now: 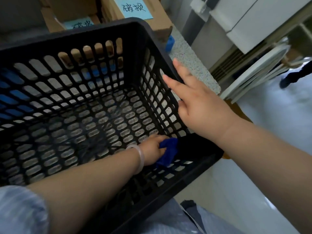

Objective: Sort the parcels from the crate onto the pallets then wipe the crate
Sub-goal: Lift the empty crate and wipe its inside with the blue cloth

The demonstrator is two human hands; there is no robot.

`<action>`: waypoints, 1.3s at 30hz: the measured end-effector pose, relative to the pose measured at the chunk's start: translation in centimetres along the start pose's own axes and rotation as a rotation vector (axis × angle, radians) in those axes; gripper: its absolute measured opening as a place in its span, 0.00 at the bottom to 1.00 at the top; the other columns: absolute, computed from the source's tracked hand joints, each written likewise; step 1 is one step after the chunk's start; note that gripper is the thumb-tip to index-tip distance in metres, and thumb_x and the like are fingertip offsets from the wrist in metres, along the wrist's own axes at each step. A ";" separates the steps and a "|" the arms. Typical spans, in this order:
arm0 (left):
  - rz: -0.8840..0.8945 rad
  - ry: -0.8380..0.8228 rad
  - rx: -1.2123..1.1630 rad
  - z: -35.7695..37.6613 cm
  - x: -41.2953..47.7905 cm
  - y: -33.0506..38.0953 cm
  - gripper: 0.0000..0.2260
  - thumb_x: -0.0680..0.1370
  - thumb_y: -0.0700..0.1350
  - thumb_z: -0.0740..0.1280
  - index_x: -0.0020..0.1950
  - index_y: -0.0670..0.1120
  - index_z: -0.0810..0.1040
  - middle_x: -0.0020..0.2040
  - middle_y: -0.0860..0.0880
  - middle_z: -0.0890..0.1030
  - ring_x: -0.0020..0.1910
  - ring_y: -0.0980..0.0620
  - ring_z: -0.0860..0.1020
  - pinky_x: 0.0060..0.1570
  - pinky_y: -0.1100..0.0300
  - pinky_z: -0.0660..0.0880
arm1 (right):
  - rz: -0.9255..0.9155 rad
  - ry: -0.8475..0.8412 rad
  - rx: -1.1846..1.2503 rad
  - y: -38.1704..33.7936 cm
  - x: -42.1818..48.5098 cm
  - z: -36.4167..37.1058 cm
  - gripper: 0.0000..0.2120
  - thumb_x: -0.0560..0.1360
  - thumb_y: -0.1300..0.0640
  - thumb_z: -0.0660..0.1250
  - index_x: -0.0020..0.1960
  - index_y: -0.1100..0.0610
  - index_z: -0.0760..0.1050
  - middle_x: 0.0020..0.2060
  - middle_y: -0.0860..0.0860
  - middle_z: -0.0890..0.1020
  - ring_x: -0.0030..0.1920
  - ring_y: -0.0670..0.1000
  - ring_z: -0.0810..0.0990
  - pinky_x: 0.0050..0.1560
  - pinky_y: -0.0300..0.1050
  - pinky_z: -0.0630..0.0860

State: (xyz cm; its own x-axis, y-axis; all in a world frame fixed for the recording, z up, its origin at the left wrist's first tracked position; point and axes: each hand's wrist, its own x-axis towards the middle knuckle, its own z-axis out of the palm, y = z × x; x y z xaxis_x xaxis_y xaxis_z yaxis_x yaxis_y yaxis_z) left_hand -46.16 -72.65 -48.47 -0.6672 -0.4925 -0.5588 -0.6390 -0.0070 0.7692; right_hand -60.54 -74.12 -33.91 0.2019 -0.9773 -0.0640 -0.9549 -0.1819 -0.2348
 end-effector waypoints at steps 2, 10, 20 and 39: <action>0.020 -0.019 -0.083 -0.2 -0.3 0.8 0.16 0.80 0.42 0.65 0.68 0.52 0.74 0.62 0.48 0.71 0.62 0.49 0.74 0.64 0.58 0.70 | -0.026 0.007 -0.107 0.1 0.0 0.3 0.33 0.75 0.64 0.61 0.78 0.53 0.60 0.80 0.53 0.50 0.79 0.55 0.52 0.77 0.57 0.57; 0.221 -0.084 -0.618 -2.5 -5.4 3.6 0.10 0.75 0.33 0.71 0.56 0.39 0.78 0.46 0.45 0.81 0.41 0.58 0.81 0.46 0.65 0.78 | -0.289 0.005 -0.341 -0.4 -0.1 0.5 0.32 0.73 0.56 0.67 0.75 0.57 0.66 0.77 0.56 0.63 0.77 0.57 0.60 0.76 0.56 0.56; 0.098 -0.111 -0.507 -0.7 -3.3 -0.4 0.11 0.77 0.46 0.72 0.57 0.47 0.78 0.51 0.46 0.83 0.50 0.54 0.82 0.55 0.59 0.77 | -0.126 -0.053 -0.206 -0.7 -0.3 -0.4 0.44 0.72 0.29 0.55 0.81 0.49 0.49 0.80 0.50 0.46 0.80 0.51 0.42 0.78 0.52 0.47; 0.405 -0.122 -0.828 -3.5 -9.0 5.3 0.19 0.60 0.46 0.73 0.49 0.45 0.78 0.42 0.45 0.78 0.43 0.49 0.76 0.47 0.54 0.73 | -0.073 -0.073 0.012 -0.5 -0.1 -0.7 0.32 0.79 0.40 0.49 0.79 0.54 0.57 0.80 0.54 0.51 0.80 0.52 0.46 0.75 0.35 0.38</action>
State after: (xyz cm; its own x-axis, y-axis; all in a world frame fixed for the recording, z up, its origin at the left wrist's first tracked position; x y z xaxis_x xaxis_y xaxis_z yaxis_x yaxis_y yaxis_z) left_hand -42.20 -71.33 -38.28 -0.8456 -0.4983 -0.1915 0.0973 -0.4966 0.8625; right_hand -60.26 -73.99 -33.06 0.2864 -0.9510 -0.1166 -0.9344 -0.2503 -0.2534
